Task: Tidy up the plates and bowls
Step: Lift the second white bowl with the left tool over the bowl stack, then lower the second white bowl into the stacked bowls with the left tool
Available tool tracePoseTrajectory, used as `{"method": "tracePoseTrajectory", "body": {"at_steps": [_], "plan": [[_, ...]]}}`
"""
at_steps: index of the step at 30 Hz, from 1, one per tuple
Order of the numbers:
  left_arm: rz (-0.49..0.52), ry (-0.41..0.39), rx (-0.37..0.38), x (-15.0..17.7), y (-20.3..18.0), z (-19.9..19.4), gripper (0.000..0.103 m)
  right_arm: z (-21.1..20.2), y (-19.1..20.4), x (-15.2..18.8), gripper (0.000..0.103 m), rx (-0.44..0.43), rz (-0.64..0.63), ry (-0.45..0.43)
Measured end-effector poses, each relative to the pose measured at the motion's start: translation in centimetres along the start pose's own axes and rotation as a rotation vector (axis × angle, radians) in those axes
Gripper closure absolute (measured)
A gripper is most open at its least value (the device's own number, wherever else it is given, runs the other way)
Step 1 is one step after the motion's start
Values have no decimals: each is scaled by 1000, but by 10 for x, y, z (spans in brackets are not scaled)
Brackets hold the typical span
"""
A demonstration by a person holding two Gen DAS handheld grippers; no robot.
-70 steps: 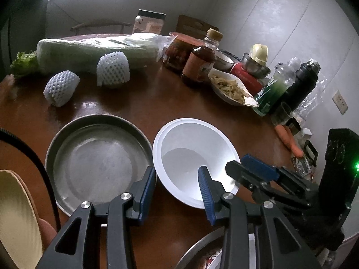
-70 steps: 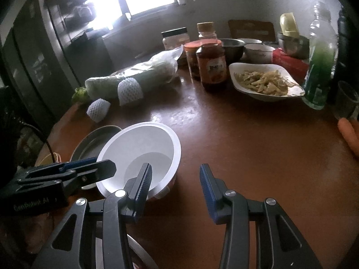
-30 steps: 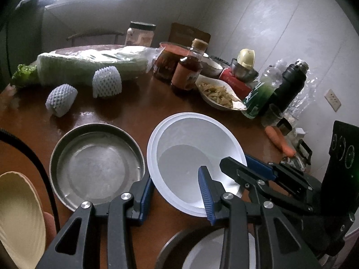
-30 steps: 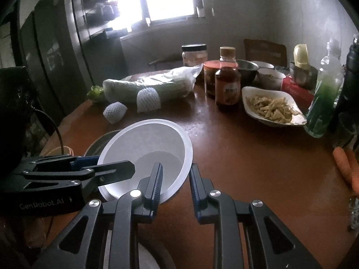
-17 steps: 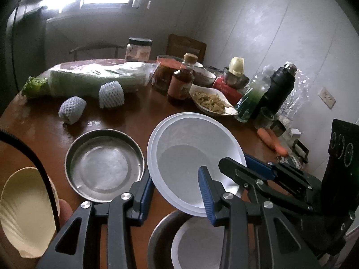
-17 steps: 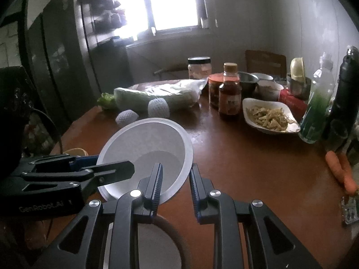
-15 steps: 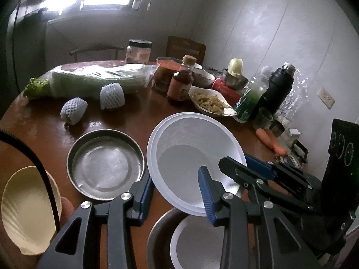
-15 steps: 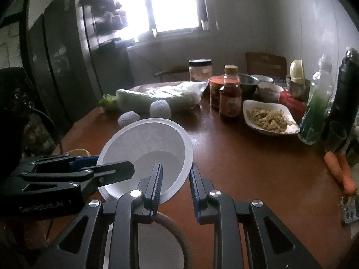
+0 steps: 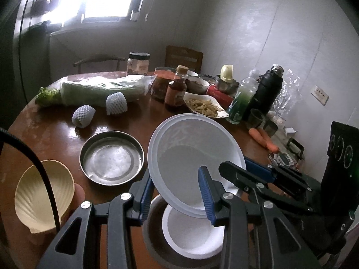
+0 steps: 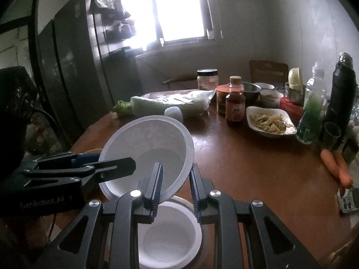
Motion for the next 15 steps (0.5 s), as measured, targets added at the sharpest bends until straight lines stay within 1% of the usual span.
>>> {"method": "tracePoseTrajectory", "body": {"at_steps": [9,15], "plan": [[15,26,2,17,-9,-12,64,-20,4,15,78,1,11,-5],[21,46,-9,26,-9,-13,64,-23,5,24,78,-14,19,9]]}}
Point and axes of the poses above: each gripper's, at about its wrist camera, not at the fingertips, and z roughly the way its jaws point, y to its left, x to its underside, the point moved 1 cm from there along z, roughly the way its jaws point, and after that the axes turned 9 degrees about -z, right-handed, at the moved point
